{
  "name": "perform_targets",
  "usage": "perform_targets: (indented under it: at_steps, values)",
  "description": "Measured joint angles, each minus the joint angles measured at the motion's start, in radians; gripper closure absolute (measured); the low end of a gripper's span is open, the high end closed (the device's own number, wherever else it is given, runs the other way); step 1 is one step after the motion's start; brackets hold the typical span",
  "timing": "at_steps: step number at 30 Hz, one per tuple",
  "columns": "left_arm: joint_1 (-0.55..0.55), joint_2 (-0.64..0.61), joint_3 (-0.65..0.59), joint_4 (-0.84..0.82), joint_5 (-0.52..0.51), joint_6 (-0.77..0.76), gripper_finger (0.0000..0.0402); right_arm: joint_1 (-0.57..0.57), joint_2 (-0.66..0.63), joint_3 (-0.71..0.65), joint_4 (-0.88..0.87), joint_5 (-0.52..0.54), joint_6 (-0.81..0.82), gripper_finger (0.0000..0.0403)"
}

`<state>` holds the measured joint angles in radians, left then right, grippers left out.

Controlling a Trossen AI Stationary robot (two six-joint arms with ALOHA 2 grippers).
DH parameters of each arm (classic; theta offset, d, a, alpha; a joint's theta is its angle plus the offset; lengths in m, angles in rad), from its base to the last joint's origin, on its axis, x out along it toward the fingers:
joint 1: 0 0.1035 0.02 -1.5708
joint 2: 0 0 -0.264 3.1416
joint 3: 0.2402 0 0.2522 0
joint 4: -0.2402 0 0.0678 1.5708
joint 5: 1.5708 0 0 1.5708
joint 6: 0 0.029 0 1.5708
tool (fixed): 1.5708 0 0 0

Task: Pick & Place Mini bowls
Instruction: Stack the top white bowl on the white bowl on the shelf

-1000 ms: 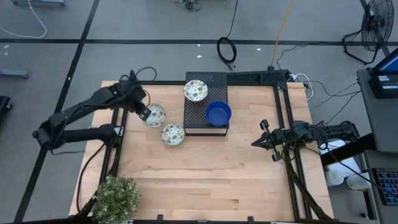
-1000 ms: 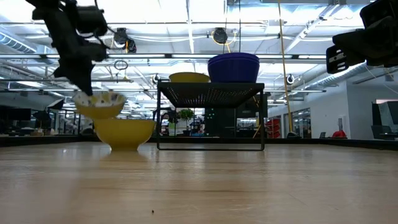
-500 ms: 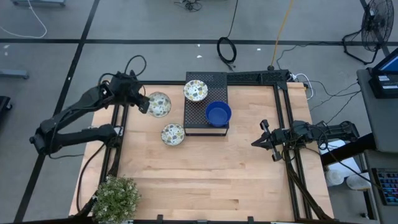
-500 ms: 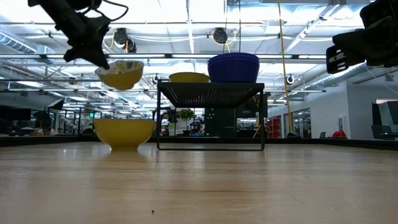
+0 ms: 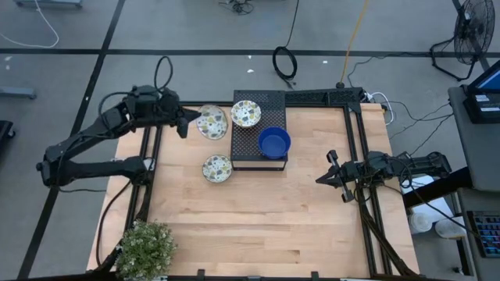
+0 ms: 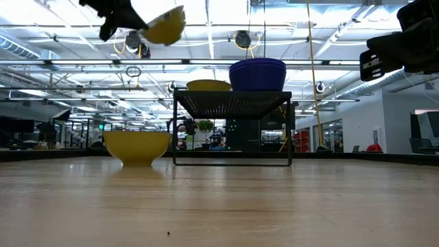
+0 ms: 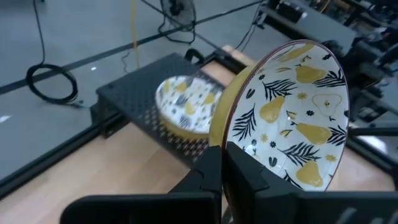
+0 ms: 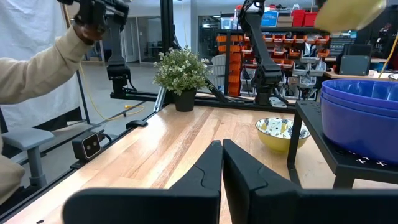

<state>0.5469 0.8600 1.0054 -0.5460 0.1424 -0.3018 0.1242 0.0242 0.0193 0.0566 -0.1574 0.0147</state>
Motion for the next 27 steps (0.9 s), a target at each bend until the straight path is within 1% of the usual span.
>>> perform_targets:
  at_steps: [4,7,11,15,19,22,27]
  values:
    - [-0.015,0.072,0.095,-0.026,0.000,-0.026,0.0397,0.000,0.000,0.000,0.000,0.000,0.000,0.0403]
    - [-0.021,0.162,0.196,-0.073,-0.002,-0.026,0.0397,0.000,0.000,0.000,0.000,0.000,0.000,0.0403]
    - [-0.011,0.311,0.361,-0.168,0.007,-0.028,0.0397,0.000,0.000,0.000,0.000,0.000,0.000,0.0403]
    - [0.011,0.472,0.544,-0.259,0.057,-0.039,0.0397,0.000,0.000,0.000,0.000,0.000,0.000,0.0403]
    - [0.041,0.628,0.691,-0.328,0.088,-0.042,0.0397,0.000,0.000,0.000,0.000,0.000,0.000,0.0403]
    - [0.073,0.719,0.752,-0.343,0.135,-0.049,0.0397,0.000,0.000,0.000,0.000,0.000,0.000,0.0403]
    - [0.113,0.822,0.760,-0.355,0.212,-0.051,0.0397,0.000,0.000,0.000,0.000,0.000,0.000,0.0403]
